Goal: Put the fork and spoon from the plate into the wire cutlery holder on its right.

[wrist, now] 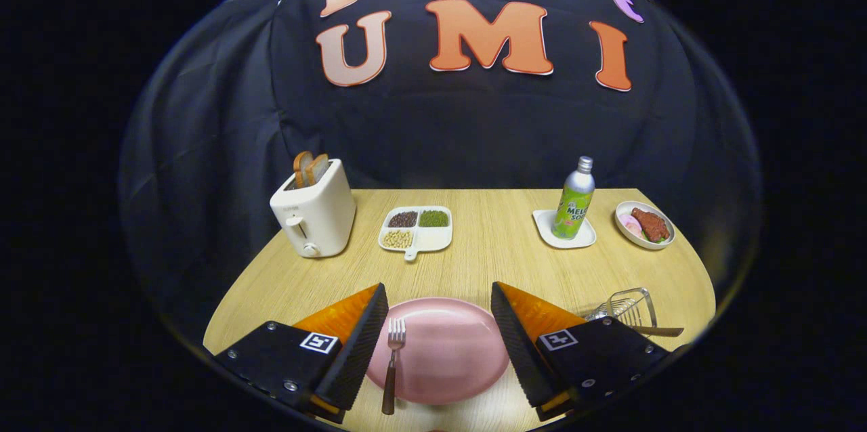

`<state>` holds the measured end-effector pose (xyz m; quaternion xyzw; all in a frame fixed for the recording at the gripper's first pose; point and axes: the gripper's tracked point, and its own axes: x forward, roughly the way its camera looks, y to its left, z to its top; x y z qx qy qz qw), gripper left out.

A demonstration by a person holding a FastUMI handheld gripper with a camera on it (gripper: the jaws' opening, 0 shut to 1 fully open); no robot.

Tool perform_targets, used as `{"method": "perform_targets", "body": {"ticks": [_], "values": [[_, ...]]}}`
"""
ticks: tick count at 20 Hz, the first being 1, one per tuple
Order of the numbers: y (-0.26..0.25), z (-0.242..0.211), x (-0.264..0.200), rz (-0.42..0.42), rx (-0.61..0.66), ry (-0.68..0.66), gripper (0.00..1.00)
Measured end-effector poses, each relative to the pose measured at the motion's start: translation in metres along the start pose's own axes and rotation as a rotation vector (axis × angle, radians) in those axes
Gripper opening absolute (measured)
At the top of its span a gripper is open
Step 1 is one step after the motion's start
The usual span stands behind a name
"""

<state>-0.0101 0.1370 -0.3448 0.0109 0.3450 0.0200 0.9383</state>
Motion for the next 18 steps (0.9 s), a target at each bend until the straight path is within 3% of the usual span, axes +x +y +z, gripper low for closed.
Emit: {"method": "perform_targets", "body": {"ticks": [12, 18], "values": [[0.044, -0.120, 0.028, 0.102, -0.084, 0.331, 0.91], [0.050, -0.152, 0.031, 0.133, -0.092, 0.499, 0.62]]}}
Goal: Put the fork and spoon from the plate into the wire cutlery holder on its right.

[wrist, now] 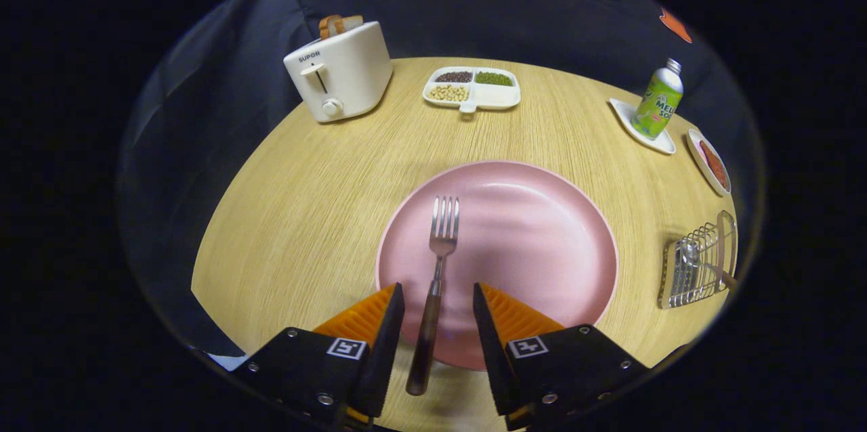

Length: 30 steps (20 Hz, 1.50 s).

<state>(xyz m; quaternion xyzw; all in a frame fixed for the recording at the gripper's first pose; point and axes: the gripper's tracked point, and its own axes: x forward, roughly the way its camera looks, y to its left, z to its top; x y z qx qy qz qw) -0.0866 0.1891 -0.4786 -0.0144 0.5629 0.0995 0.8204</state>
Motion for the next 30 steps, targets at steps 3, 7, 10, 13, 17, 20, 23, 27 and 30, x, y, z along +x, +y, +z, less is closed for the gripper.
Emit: {"method": "perform_targets", "body": {"ticks": [3, 7, 10, 13, 17, 20, 23, 27, 30], "values": [[0.004, -0.006, 0.004, 0.021, 0.007, 0.048, 0.42], [-0.005, -0.007, 0.003, -0.014, 0.010, 0.048, 0.10], [-0.011, -0.002, -0.003, -0.017, 0.037, 0.035, 0.06], [-0.028, 0.009, -0.018, -0.019, 0.077, -0.004, 0.05], [-0.061, 0.028, -0.054, -0.042, 0.136, -0.081, 0.05], [-0.090, 0.038, -0.084, -0.073, 0.191, -0.129, 0.05], [-0.122, 0.046, -0.108, -0.107, 0.212, -0.170, 0.05], [-0.170, 0.044, -0.137, -0.172, 0.233, -0.169, 0.05], [-0.200, 0.034, -0.151, -0.206, 0.241, -0.128, 0.05]]}}
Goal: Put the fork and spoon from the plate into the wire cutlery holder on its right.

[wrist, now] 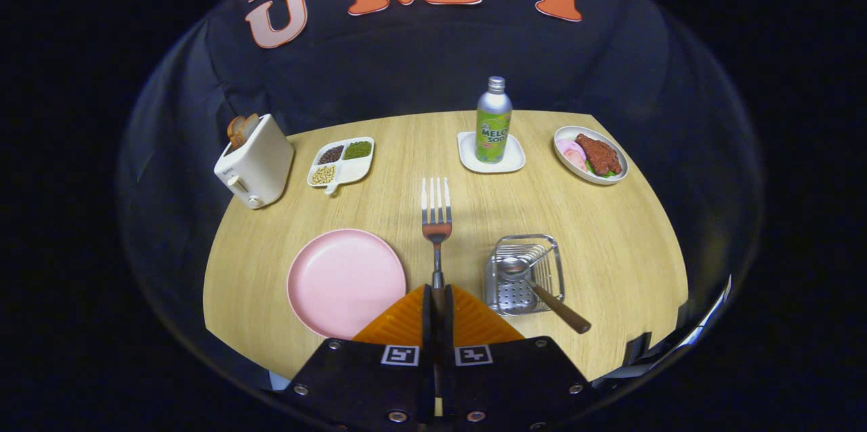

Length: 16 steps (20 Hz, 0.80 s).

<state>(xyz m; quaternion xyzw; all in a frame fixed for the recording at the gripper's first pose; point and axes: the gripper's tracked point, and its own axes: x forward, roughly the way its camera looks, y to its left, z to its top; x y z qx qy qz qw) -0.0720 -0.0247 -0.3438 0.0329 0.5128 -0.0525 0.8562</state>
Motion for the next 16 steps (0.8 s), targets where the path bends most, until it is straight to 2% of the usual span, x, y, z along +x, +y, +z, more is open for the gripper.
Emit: {"method": "perform_targets", "body": {"ticks": [8, 13, 16], "values": [[-0.054, -0.016, -0.008, -0.060, -0.073, 0.150, 0.05], [-0.072, -0.037, -0.005, -0.097, -0.156, 0.303, 0.05], [-0.071, -0.042, -0.005, -0.082, -0.174, 0.373, 0.05]]}}
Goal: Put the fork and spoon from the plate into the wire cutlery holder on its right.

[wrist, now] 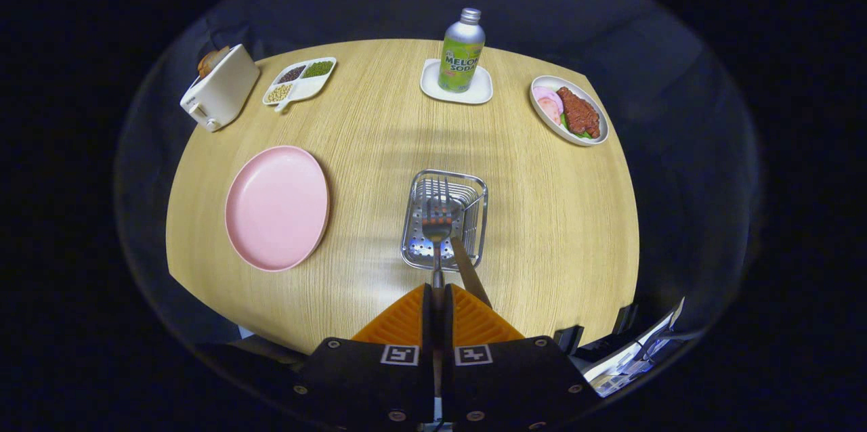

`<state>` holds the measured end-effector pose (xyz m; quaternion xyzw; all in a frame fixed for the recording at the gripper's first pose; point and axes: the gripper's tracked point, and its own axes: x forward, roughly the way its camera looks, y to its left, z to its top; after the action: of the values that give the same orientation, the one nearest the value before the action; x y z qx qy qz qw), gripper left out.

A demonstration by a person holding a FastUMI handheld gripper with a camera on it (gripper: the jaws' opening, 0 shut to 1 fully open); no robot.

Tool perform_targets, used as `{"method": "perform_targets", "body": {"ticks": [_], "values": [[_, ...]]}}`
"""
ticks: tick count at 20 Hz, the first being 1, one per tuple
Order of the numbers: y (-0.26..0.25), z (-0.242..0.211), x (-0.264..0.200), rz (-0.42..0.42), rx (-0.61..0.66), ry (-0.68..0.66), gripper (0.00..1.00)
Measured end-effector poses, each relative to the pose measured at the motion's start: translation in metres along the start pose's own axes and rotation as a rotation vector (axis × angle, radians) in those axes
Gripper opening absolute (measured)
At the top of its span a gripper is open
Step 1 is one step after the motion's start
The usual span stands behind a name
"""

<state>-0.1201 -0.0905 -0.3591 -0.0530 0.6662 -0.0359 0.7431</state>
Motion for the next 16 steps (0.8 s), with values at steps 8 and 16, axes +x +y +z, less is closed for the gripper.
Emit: {"method": "perform_targets", "body": {"ticks": [8, 16], "values": [[-0.013, 0.007, -0.003, 0.064, -0.012, 0.166, 0.05], [-0.008, 0.014, 0.015, 0.118, 0.041, 0.259, 0.08]]}}
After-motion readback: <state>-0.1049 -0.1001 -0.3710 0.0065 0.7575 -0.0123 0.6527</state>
